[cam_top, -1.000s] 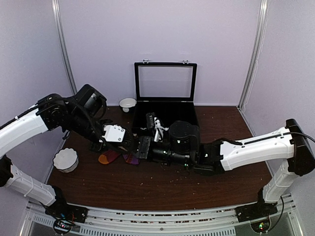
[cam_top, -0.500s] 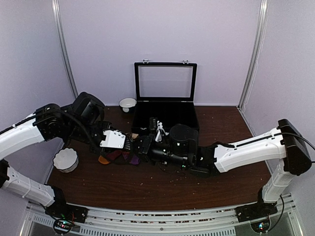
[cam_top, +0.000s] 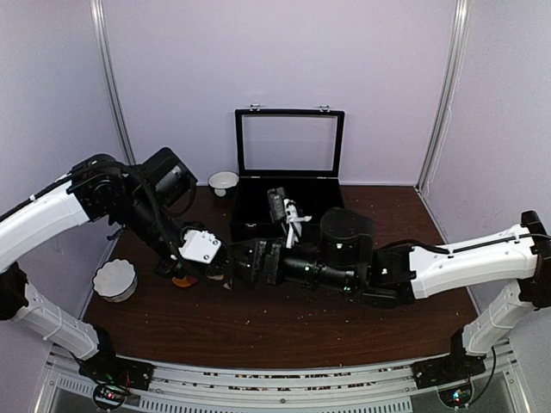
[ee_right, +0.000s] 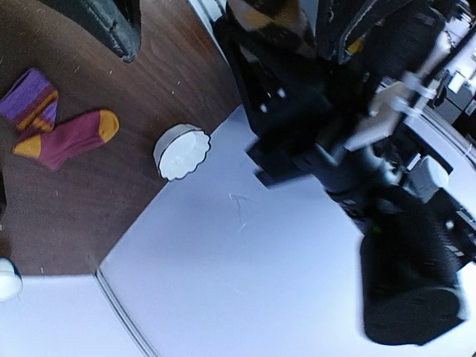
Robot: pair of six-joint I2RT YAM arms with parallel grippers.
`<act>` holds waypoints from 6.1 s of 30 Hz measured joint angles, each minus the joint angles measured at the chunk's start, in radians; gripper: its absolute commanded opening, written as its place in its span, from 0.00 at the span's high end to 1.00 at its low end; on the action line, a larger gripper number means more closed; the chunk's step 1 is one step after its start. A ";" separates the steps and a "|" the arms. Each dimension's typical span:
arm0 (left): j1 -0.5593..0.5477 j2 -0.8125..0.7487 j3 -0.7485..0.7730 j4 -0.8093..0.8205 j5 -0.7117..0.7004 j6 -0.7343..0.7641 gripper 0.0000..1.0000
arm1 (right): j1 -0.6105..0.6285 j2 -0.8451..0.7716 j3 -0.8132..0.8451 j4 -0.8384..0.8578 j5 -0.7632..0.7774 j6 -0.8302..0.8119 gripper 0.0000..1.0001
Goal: Roll the socks
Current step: Pass from the right arm to the left, then pass from the left arm to the right, then pass from the right arm to the left, then move the storage box to the center of the board.
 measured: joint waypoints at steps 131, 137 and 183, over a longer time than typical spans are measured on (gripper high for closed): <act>0.436 0.176 0.093 0.016 0.140 -0.369 1.00 | -0.332 0.204 0.326 -0.629 0.397 -0.283 0.24; 0.474 0.174 0.031 0.018 0.060 -0.352 1.00 | -0.421 0.473 0.577 -0.843 0.420 -0.291 0.24; 0.474 0.219 0.128 0.044 -0.016 -0.298 1.00 | -0.564 0.599 0.554 -0.824 0.214 -0.275 0.78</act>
